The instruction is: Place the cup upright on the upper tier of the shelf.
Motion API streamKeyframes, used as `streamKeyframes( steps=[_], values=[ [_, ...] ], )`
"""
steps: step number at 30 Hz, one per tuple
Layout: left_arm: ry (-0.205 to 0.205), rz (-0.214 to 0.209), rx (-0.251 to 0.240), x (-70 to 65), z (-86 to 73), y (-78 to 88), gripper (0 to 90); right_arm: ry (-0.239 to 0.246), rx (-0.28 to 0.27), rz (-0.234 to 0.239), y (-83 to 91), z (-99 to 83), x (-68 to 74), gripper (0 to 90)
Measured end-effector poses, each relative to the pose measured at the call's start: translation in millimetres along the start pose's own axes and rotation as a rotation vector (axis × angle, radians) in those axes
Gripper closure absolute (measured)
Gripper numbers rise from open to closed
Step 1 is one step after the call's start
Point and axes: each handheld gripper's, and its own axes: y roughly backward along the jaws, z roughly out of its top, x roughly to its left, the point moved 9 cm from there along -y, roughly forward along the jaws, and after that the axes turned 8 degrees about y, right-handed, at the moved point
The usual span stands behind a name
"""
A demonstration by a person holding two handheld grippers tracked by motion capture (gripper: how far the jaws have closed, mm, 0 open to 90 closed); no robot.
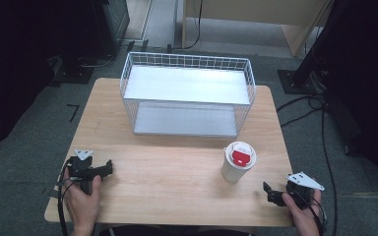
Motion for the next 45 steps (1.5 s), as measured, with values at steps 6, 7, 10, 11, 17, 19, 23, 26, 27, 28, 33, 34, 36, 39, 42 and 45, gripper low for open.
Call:
streamKeyframes(
  steps=[6, 7, 10, 11, 17, 19, 23, 26, 27, 28, 33, 34, 36, 39, 42, 45],
  values=[
    [0.0, 0.0, 0.0, 0.0, 0.0, 0.0, 0.0, 0.0, 0.012, -0.005, -3.1, -4.1, -0.8, 0.0],
    [0.0, 0.0, 0.0, 0.0, 0.0, 0.0, 0.0, 0.001, 0.009, -0.002, -2.4, -3.6, 0.1, 0.0],
    [0.001, 0.0, 0.0, -0.1, 0.0, 0.0, 0.0, 0.006, 0.001, -0.002, -1.5, -1.6, 1.9, 0.0],
    [0.0, 0.0, 0.0, 0.0, 0.0, 0.0, 0.0, 0.009, 0.001, -0.001, -1.7, -1.2, 2.6, 0.0],
    [0.0, 0.0, 0.0, 0.0, 0.0, 0.0, 0.0, 0.021, 0.009, 0.002, -5.5, -2.0, 5.8, 0.0],
    [0.0, 0.0, 0.0, 0.0, 0.0, 0.0, 0.0, 0.02, 0.015, 0.003, -6.3, -3.3, 6.6, 0.0],
    [0.0, 0.0, 0.0, -0.1, 0.0, 0.0, 0.0, 0.026, 0.008, 0.015, -6.1, -1.4, 11.0, 0.0],
    [0.0, 0.0, 0.0, 0.0, 0.0, 0.0, 0.0, 0.036, 0.008, 0.024, -7.3, 0.4, 15.7, 0.0],
    [0.0, 0.0, 0.0, 0.0, 0.0, 0.0, 0.0, 0.038, 0.009, 0.026, -7.7, 0.7, 17.1, 0.0],
    [0.0, 0.0, 0.0, 0.0, 0.0, 0.0, 0.0, 0.044, 0.009, 0.028, -8.1, 1.0, 17.8, 0.0],
    [0.0, 0.0, 0.0, 0.0, 0.0, 0.0, 0.0, 0.038, 0.002, 0.036, -8.4, 3.5, 21.5, 0.0],
    [0.0, 0.0, 0.0, 0.0, 0.0, 0.0, 0.0, 0.037, 0.001, 0.037, -8.3, 4.0, 22.0, 0.0],
    [0.0, 0.0, 0.0, 0.0, 0.0, 0.0, 0.0, 0.039, -0.005, 0.04, -8.9, 5.4, 23.5, 0.0],
    [0.001, 0.0, 0.0, -0.1, 0.0, 0.0, 0.0, 0.051, -0.014, 0.049, -9.8, 8.4, 27.0, 0.0],
    [0.0, 0.0, 0.0, 0.0, 0.0, 0.0, 0.0, 0.061, -0.029, 0.066, -10.5, 13.2, 33.2, 0.0],
    [0.0, 0.0, 0.0, 0.0, 0.0, 0.0, 0.0, 0.064, -0.038, 0.079, -11.4, 17.9, 39.9, 0.0]
  ],
)
